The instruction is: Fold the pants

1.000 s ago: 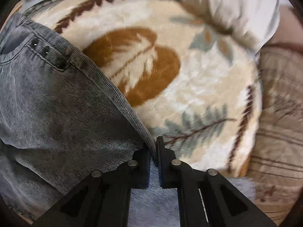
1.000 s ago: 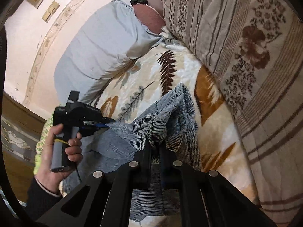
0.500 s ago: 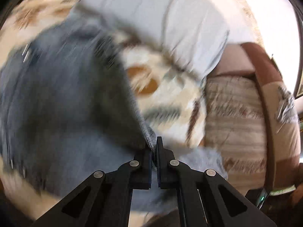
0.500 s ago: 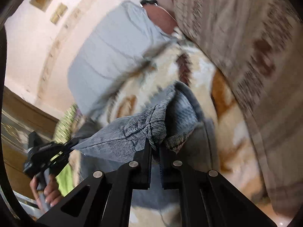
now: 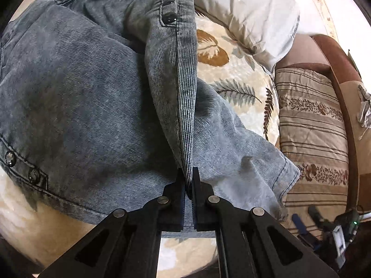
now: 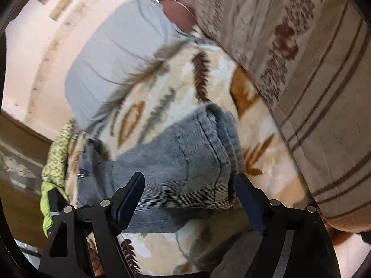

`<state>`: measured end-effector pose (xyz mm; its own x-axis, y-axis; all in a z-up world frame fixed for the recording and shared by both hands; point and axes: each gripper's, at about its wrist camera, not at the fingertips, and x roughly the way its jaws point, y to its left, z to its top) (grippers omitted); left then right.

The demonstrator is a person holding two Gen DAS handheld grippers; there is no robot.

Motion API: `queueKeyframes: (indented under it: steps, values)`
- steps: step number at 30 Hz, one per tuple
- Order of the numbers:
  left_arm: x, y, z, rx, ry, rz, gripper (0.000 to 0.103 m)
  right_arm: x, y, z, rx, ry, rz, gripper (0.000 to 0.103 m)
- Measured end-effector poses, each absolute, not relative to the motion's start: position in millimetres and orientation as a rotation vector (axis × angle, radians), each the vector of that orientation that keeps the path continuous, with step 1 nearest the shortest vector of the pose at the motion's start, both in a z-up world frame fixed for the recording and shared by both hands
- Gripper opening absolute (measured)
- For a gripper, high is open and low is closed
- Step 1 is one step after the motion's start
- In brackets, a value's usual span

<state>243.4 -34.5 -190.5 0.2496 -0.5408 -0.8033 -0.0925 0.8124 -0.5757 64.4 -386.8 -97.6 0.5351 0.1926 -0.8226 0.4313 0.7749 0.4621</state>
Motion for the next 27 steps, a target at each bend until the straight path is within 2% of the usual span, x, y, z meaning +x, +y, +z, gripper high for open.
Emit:
queueKeyframes:
  steps: [1,3,5,8,14,16,19,20,21,22,23,24,25,27]
  values:
    - [244,-33,-191,-0.586,1.302,-0.331,0.003,64,-387,-103,0.703,1.045,-0.179,0.075]
    - [245,-35,-191,-0.585,1.304,-0.328,0.003,64,-392,-122,0.735,1.113,-0.262,0.058]
    - [247,-37,-192,-0.584,1.302,-0.333,0.003,62,-398,-137,0.794,1.142,-0.285,0.054]
    - [250,-37,-191,-0.587,1.309,-0.34,0.003,71,-400,-153,0.78,1.19,-0.292,0.011]
    - [235,-36,-155,-0.499,1.175,-0.379,0.003,66,-389,-111,0.634,1.098,-0.336,0.011]
    - [234,-47,-167,-0.421,1.218,-0.346,0.003,71,-383,-117,0.575,1.131,-0.355,0.012]
    - [238,-60,-196,-0.337,1.272,-0.317,0.005,88,-381,-154,0.543,1.283,-0.368,0.022]
    - [236,-64,-194,-0.286,1.257,-0.317,0.007,87,-382,-159,0.58,1.296,-0.362,0.026]
    - [233,-65,-189,-0.264,1.244,-0.324,0.011,85,-382,-155,0.6,1.274,-0.368,0.035]
    - [229,-65,-182,-0.263,1.226,-0.336,0.019,81,-380,-145,0.596,1.242,-0.374,0.043]
    - [224,-61,-172,-0.275,1.195,-0.361,0.024,76,-377,-131,0.576,1.199,-0.379,0.062]
    - [217,-55,-159,-0.287,1.149,-0.384,0.037,72,-372,-118,0.546,1.159,-0.387,0.076]
    - [211,-50,-148,-0.284,1.11,-0.386,0.049,67,-363,-101,0.492,1.101,-0.399,0.08]
    - [196,-35,-130,-0.262,1.033,-0.359,0.059,57,-338,-68,0.375,1.003,-0.389,0.086]
